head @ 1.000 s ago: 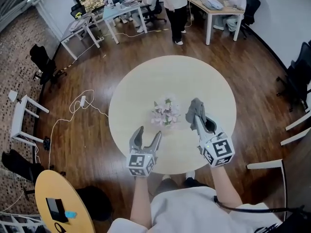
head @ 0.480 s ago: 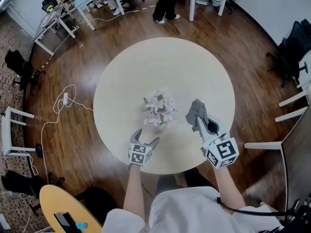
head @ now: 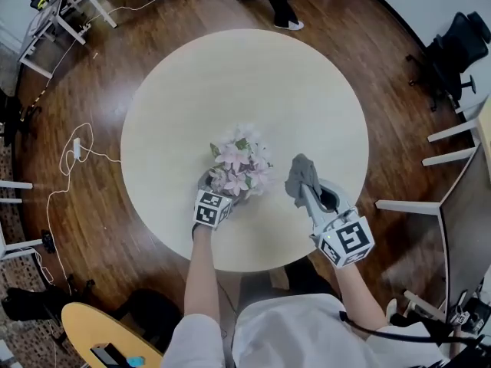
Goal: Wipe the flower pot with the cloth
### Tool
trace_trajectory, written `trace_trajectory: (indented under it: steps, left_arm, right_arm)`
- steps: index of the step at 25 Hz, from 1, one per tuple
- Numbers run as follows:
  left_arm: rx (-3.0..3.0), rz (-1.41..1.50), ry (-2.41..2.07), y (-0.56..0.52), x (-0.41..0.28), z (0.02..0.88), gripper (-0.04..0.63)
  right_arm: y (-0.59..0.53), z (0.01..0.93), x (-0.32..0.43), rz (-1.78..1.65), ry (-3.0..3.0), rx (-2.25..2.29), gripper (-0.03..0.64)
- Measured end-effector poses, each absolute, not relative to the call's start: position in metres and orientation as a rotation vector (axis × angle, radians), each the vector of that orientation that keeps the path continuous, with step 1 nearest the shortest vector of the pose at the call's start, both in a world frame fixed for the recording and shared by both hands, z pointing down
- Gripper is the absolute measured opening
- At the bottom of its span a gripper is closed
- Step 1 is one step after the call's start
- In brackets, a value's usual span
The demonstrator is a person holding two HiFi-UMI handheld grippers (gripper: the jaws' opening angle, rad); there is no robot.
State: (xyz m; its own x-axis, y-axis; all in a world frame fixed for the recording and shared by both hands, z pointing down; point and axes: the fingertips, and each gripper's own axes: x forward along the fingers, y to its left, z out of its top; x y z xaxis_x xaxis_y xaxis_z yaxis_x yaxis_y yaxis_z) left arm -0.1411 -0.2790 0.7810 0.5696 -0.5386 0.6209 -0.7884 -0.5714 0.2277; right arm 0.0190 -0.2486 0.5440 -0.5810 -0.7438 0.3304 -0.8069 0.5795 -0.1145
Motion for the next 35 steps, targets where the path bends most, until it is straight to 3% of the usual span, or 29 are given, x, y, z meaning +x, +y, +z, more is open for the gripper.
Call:
trace_trajectory:
  steps: [8,10,17,29,35]
  left_arm:
    - [2.418,0.684,-0.996,-0.317,-0.126,0.781,0.570]
    - [2.418,0.700,-1.026,-0.320,-0.130,0.784,0.503]
    - [2.353,0.691,-1.061,-0.321,-0.128,0.788,0.495]
    - [2.017,0.079,-1.045,-0.308,-0.129,0.742,0.482]
    - [1.969,-0.219,-0.963,-0.297,-0.123,0.674,0.480]
  right_arm:
    - [-0.250,0.555,0.025,0.385,-2.516,1.320,0.008]
    - [-0.248,0.557,0.028,0.387,-2.503,1.340,0.008]
    - [-0.246,0.559,0.038,0.416,-2.501,1.380,0.008]
    - [-0.244,0.527,0.039,0.369,-2.558,1.393,0.008]
    - [-0.245,0.504,0.034,0.340,-2.600,1.398,0.008]
